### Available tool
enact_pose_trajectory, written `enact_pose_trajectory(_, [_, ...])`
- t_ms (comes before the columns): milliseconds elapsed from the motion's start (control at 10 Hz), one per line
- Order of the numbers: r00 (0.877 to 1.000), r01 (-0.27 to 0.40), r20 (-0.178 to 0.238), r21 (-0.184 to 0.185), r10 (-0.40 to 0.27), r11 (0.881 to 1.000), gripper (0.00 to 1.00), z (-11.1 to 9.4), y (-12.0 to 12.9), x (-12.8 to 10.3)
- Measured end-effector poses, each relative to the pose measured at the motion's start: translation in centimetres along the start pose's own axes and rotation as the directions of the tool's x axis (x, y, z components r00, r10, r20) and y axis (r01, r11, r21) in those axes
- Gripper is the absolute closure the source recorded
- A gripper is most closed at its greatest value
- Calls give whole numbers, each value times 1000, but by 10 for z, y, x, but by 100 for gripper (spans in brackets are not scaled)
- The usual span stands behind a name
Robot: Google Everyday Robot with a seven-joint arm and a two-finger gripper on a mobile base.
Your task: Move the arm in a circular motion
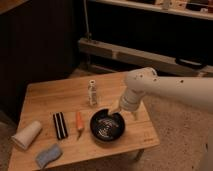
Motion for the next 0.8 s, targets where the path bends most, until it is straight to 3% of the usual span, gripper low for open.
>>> enact_pose_trajectory(800, [1000, -1, -1, -2, 1, 1000, 20, 2, 0, 0])
